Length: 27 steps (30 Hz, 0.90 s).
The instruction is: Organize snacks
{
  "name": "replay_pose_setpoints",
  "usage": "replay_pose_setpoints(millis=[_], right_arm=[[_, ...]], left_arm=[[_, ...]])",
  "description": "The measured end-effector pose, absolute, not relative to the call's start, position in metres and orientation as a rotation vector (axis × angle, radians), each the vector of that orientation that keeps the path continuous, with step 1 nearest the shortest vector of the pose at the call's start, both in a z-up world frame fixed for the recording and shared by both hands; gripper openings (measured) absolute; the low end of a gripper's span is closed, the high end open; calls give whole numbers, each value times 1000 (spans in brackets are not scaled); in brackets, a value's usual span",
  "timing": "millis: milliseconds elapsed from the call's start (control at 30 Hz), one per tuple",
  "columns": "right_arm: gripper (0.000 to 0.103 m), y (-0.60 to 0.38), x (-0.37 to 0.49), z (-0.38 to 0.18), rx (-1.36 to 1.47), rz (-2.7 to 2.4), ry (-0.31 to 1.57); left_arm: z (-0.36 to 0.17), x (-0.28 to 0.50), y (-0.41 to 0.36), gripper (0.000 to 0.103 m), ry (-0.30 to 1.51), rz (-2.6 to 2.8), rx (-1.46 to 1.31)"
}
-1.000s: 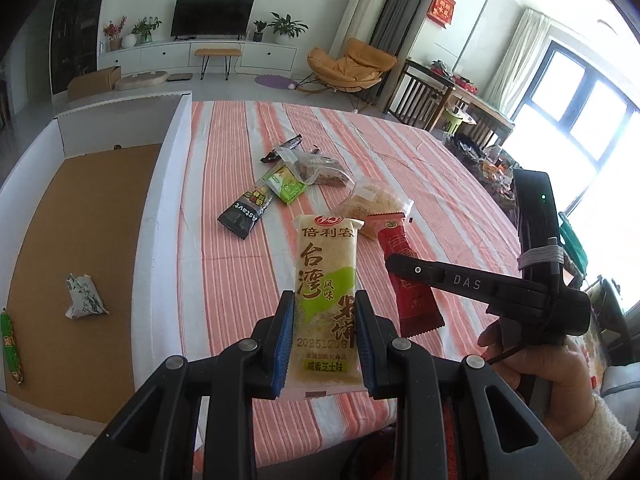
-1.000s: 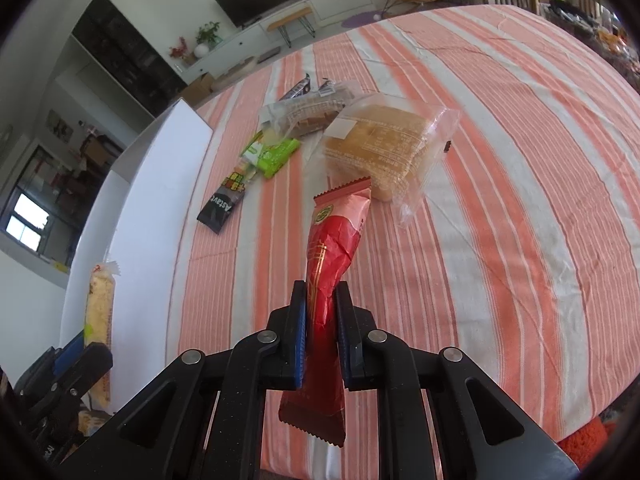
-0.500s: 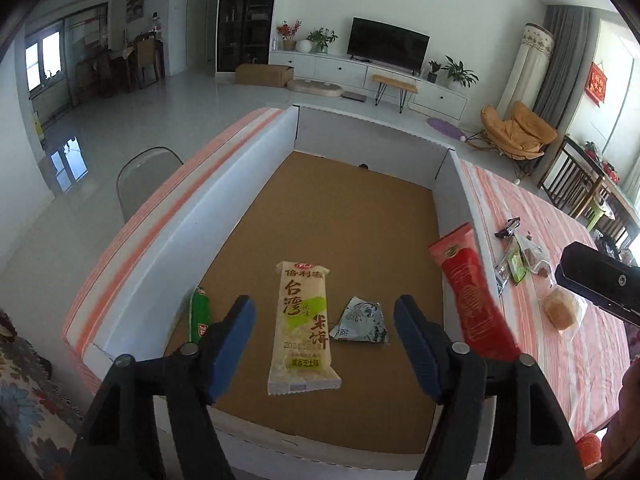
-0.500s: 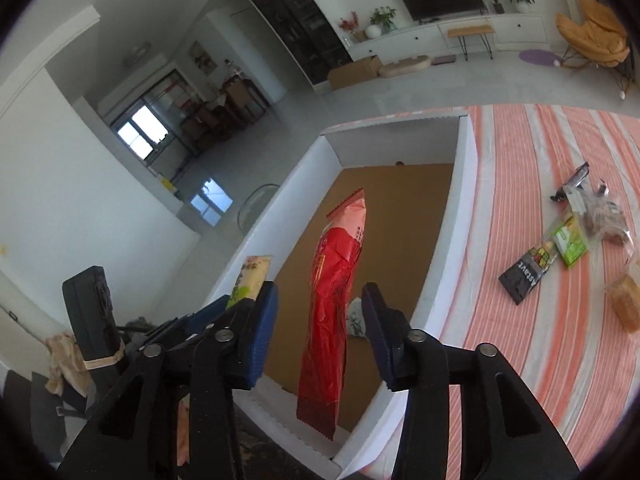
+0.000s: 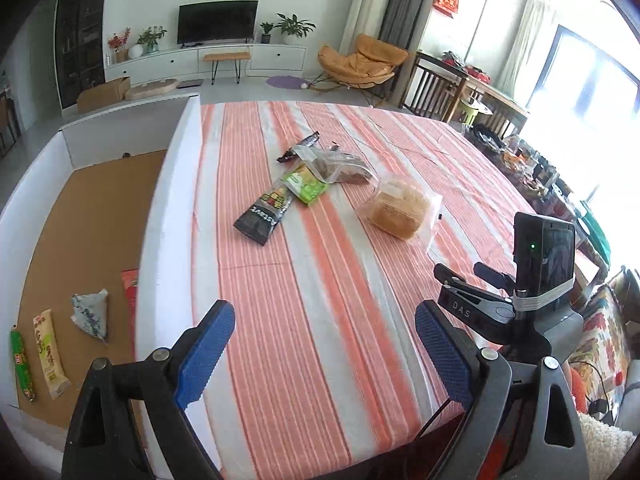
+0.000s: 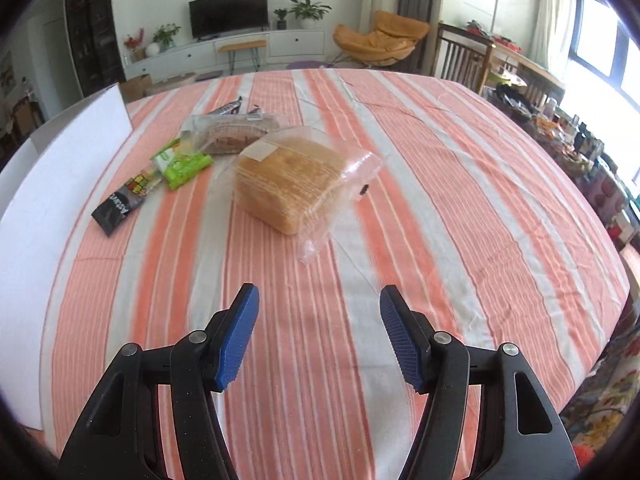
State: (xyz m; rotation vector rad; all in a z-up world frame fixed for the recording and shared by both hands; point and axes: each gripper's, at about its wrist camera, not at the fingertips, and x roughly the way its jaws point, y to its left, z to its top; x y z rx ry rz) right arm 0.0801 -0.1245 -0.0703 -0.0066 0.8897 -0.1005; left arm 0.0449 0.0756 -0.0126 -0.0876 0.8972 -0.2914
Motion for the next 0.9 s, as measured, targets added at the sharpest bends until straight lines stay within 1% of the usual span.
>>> replay_pose_setpoints(millis=[133, 400, 567, 633, 700, 733, 833, 900], right_arm=[[66, -140, 77, -77, 6, -128, 882], [66, -153, 79, -83, 111, -146, 904], [66, -157, 79, -85, 143, -155, 910], [66, -158, 80, -88, 152, -154, 918], [66, -158, 80, -89, 152, -157, 923], [67, -157, 80, -90, 146, -158, 925], [72, -148, 81, -93, 101, -162, 931], [76, -144, 81, -94, 82, -162, 930]], left_arm=[[-44, 58, 35, 91, 965, -288, -18], [-103, 92, 47, 91, 1004, -146, 22], [-121, 102, 49, 92, 1009, -116, 45], [-123, 101, 49, 93, 966, -117, 57], [-124, 98, 52, 98, 933, -110, 50], [-123, 97, 53, 98, 930, -110, 45], [-123, 97, 53, 99, 930, -106, 48], [-124, 99, 52, 103, 937, -110, 51]])
